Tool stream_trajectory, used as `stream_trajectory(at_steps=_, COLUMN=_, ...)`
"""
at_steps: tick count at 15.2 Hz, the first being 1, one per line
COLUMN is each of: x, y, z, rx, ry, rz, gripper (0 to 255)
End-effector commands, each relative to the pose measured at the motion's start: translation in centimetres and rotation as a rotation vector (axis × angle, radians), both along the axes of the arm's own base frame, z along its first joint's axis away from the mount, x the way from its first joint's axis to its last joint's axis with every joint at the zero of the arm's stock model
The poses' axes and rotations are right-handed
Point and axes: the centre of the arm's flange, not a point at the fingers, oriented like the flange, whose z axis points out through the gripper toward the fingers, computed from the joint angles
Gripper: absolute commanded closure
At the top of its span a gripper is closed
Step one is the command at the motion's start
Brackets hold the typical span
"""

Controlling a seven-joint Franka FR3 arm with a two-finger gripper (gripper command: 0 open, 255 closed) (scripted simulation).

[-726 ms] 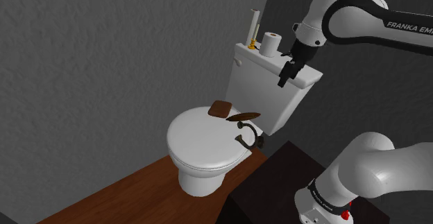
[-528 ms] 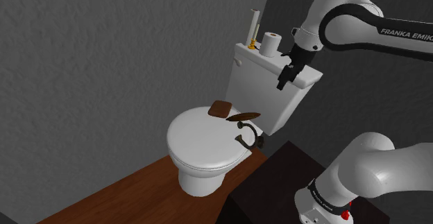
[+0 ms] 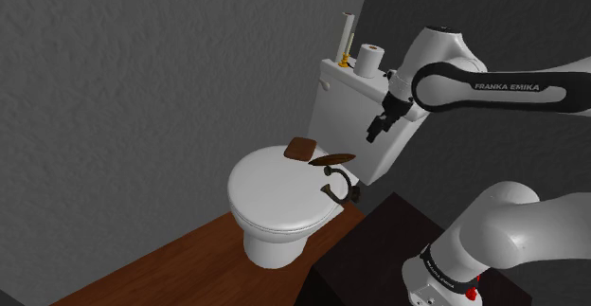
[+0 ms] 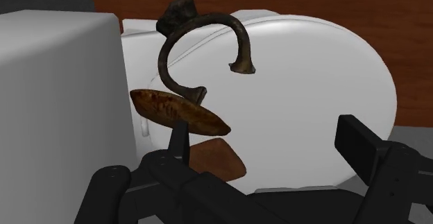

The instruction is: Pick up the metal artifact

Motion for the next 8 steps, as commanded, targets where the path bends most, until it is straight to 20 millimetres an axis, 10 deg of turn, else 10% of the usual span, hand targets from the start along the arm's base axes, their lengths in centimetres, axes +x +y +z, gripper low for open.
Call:
stream_trajectory(at_steps=1, x=0.3, y=-1.3, z=-2.3, rx=-0.002, ry=-0.016, rz=-0.007, gripper=0)
stream_trajectory(at_steps=8, x=1.5, y=-4.5, z=-10.8, rx=-0.008, ry=-0.057, rz=-0.034, gripper=0)
